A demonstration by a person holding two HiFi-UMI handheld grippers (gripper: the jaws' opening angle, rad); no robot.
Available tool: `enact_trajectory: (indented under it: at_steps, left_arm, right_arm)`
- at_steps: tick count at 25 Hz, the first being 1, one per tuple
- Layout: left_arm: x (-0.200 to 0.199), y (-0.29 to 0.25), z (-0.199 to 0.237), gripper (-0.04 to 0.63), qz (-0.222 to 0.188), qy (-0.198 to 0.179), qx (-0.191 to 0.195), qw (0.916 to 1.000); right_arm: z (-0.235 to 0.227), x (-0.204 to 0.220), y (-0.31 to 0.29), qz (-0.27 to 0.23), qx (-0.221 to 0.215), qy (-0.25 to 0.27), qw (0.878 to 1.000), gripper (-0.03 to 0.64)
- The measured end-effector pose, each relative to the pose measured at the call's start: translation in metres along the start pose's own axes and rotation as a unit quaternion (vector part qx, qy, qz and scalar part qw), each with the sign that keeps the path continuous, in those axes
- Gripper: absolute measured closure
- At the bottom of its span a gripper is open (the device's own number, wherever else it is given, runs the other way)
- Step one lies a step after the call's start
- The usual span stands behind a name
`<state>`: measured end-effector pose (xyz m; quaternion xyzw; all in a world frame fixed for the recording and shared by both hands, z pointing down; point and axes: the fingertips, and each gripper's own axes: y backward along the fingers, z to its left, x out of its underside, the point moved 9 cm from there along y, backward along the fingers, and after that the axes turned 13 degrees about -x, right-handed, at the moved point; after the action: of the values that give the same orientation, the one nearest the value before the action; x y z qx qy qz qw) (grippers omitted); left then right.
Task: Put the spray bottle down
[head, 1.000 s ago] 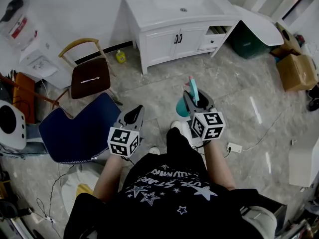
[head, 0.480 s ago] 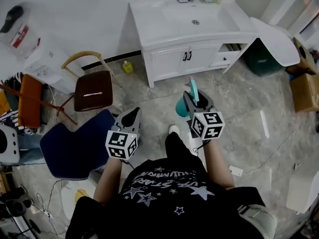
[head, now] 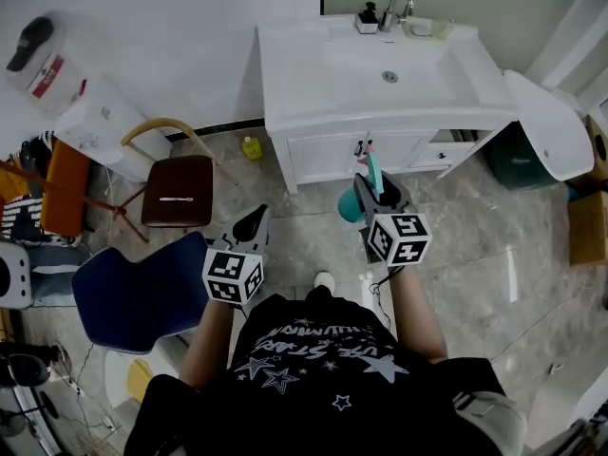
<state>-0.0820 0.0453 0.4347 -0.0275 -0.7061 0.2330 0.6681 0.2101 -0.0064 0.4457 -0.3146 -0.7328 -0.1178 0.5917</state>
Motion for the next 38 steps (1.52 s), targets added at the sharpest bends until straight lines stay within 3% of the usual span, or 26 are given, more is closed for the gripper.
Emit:
enact_trajectory:
  at_steps: [12, 18, 32, 38]
  left_arm:
    - [-0.015, -0.05, 0.011, 0.58, 0.017, 0.011, -0.039, 0.999]
    - [-0.018, -0.095, 0.034, 0.58, 0.023, 0.016, -0.022, 0.9994]
    - [-0.084, -0.245, 0.123, 0.58, 0.006, 0.024, 0.019, 0.9995]
    - [-0.097, -0.286, 0.151, 0.58, 0.005, 0.008, 0.029, 0.9995]
  right_arm:
    - [-0.048, -0.008, -0.054, 0.012, -0.021, -0.016, 1.0, 0.456]
    - [-0.061, -0.018, -0.093, 0.018, -0.013, -0.01, 1.0, 0.456]
    - [-0.113, -0.088, -0.237, 0.012, 0.017, 0.008, 1.0, 0.456]
    - [-0.13, -0.105, -0.292, 0.012, 0.025, 0.021, 0.999, 0.456]
